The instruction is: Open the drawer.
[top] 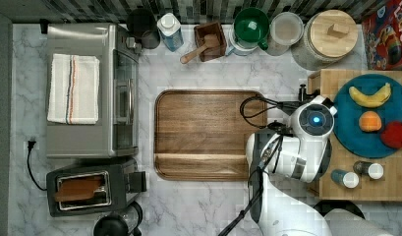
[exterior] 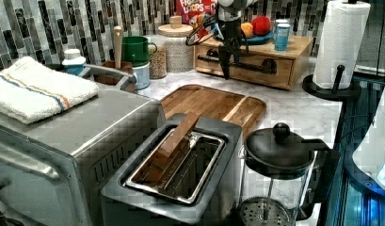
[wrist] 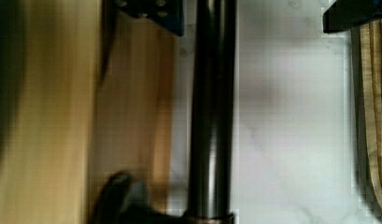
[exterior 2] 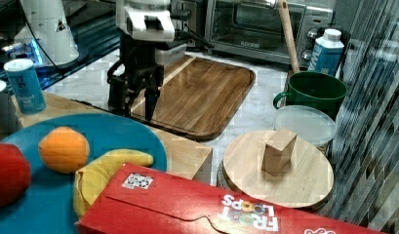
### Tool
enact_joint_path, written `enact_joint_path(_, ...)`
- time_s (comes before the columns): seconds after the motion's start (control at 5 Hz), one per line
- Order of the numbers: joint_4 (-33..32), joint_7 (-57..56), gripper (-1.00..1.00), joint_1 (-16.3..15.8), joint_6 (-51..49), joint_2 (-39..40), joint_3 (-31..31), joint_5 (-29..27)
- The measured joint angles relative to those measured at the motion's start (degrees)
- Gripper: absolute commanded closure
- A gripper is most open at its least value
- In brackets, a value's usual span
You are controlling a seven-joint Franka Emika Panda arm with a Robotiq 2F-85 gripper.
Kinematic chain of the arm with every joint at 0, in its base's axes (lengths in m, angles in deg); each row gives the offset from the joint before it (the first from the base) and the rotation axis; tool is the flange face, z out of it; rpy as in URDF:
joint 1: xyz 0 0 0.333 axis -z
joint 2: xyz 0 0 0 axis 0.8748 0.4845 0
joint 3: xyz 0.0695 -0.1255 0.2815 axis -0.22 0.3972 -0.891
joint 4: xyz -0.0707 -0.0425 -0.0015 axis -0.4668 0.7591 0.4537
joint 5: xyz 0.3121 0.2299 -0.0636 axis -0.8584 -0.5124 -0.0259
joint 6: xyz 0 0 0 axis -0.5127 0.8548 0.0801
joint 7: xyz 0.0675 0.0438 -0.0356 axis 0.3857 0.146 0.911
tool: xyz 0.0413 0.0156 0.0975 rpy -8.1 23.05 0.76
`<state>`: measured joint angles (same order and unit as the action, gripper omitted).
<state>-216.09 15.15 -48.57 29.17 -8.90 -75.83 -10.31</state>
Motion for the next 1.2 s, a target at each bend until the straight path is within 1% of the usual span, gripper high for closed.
enact_joint_path(0.2,-0.34,0.00,-1.00,-0.17,0.00,0.18,-0.19,0.28)
enact_joint_path(0.4,-0.34,0.00,-1.00,0.59,-1.71,-0.38,-0.88,0.31)
enact_joint_path(0.8,-0.34,1.73,-1.00,0.55,-0.64,-0.32,-0.95,-0.66)
enact_joint_path(1.0,-0.34,4.48,-1.00,0.52,1.87,0.32,-0.94,-1.13)
enact_joint_path(1.2,-0.56,12.59,-1.00,-0.76,4.14,0.63,0.20,-1.23)
